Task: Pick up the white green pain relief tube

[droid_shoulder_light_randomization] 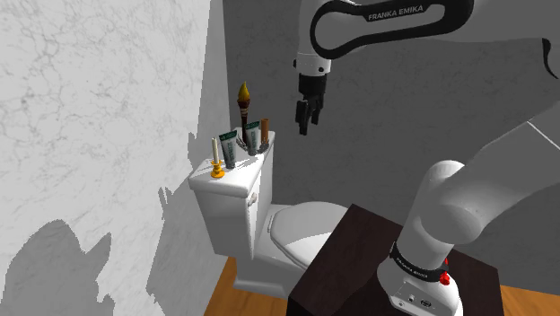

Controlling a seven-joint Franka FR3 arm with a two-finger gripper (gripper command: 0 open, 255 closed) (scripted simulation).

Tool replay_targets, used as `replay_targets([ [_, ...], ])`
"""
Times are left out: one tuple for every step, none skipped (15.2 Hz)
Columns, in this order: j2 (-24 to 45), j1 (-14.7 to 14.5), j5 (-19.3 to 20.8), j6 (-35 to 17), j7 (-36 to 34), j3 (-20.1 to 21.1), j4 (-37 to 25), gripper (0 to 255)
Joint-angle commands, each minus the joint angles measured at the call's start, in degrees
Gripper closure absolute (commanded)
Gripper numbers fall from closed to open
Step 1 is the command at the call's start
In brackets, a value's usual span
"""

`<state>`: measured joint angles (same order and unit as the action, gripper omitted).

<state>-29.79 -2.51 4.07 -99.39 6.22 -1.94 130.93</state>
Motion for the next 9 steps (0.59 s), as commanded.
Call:
replay_targets([
  [4.66,-0.69,0.52,-1.46,5.22,-1.49,-2.97,0],
  [7.06,-1.03,0.64,-1.86,7.70,-2.15,-4.85,0],
  [9.46,-1.35,0.68,-2.18,10.16,-2.74,-6.82,0],
  [11.87,-1.67,0.66,-2.43,12.61,-3.27,-8.86,0],
  [14.29,-1.95,0.58,-2.60,15.04,-3.72,-10.98,0],
  [16.71,-2.22,0.44,-2.70,17.44,-4.11,-13.17,0],
  [19.14,-2.43,0.25,-2.72,19.82,-4.42,-15.44,0],
  [21.57,-2.63,0.03,-2.66,22.17,-4.65,-17.79,0],
  [24.01,-2.81,-0.22,-2.52,24.49,-4.83,-20.21,0],
])
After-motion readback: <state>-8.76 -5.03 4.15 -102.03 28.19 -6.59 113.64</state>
